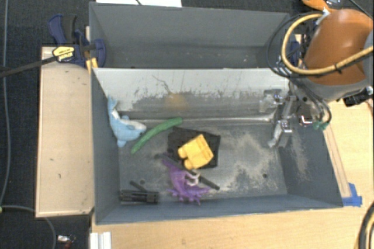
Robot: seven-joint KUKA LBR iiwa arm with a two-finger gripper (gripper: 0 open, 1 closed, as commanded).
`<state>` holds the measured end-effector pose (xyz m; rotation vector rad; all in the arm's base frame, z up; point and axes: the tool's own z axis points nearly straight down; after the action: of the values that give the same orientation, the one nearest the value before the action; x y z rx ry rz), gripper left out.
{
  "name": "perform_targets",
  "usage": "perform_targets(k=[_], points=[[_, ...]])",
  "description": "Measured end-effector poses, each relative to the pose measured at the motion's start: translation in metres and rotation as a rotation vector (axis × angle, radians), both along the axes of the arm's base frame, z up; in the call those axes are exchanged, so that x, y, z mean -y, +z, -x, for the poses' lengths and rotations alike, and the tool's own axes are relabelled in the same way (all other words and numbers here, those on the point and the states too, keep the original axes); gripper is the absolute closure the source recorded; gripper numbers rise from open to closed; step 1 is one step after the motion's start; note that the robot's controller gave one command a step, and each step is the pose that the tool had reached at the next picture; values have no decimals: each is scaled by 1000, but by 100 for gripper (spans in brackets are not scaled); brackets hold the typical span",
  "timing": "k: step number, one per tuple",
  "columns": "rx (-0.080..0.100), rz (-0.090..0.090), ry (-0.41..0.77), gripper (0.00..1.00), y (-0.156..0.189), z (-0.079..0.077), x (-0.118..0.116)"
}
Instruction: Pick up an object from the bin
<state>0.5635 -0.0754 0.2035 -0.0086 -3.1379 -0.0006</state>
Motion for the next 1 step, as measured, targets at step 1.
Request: perform_targets(k=[1], points=[[7, 1, 4, 0, 4, -2, 0]])
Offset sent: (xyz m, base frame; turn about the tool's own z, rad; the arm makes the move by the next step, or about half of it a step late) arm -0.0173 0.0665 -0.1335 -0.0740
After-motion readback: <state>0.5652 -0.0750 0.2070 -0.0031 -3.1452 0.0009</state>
